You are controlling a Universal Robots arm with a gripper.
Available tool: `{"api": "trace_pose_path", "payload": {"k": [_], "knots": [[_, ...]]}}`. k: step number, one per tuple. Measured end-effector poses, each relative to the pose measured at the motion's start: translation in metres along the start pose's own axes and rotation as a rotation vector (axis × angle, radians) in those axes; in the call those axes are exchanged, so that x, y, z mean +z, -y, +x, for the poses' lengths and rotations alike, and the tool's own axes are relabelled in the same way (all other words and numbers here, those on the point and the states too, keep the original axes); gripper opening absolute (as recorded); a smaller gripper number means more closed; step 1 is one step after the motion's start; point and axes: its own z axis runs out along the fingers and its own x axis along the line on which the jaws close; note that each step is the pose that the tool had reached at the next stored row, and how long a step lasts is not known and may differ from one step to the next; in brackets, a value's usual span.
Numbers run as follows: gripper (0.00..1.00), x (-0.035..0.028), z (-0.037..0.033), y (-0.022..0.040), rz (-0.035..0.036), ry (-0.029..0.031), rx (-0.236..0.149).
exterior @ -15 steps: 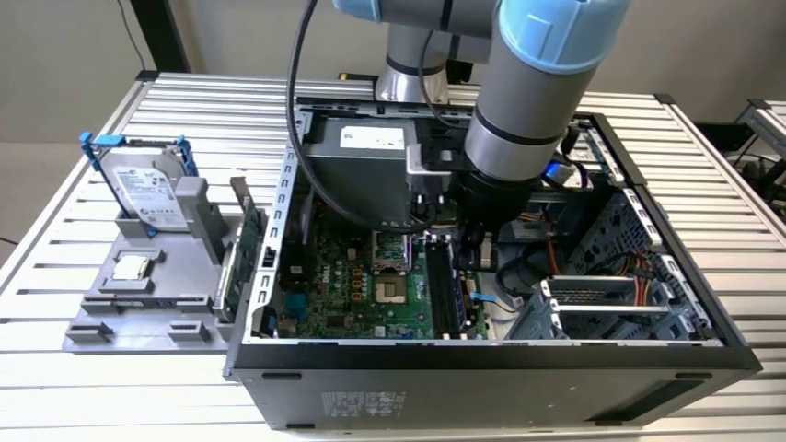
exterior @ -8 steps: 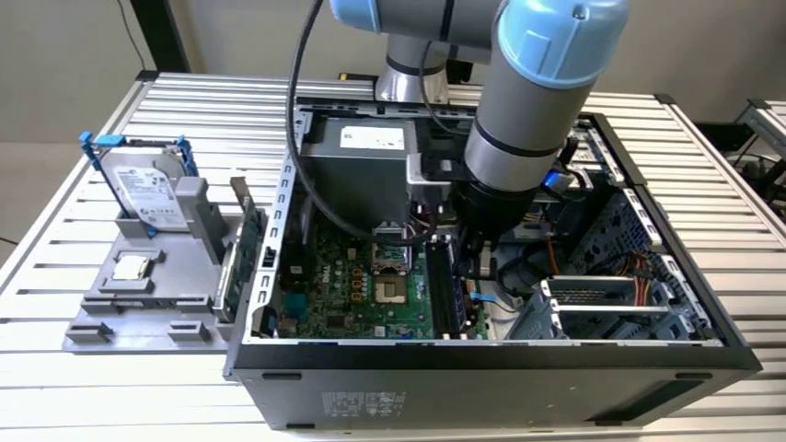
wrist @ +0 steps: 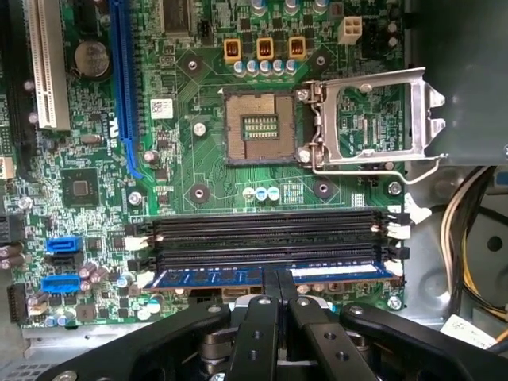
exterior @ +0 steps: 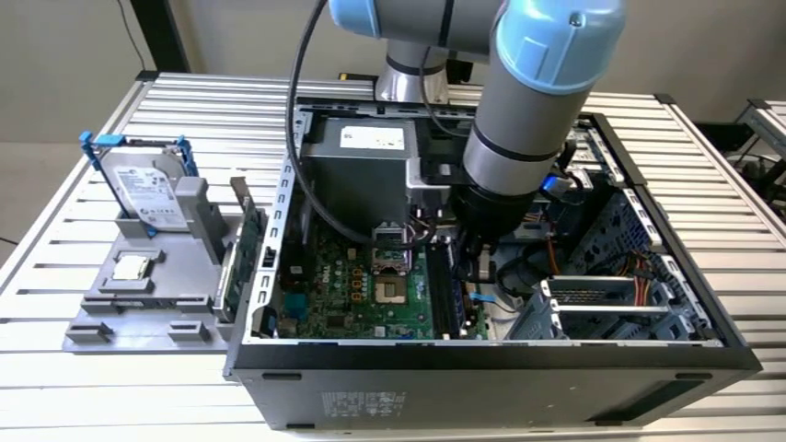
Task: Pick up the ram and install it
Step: 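Press down the ram until it locks into place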
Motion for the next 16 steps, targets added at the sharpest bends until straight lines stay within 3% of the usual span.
{"api": "trace_pose_path", "payload": {"k": [16], "knots": [[0.0,-0.0728,-0.001,-0.0009,-0.0002,-0.0002,0.0]]}}
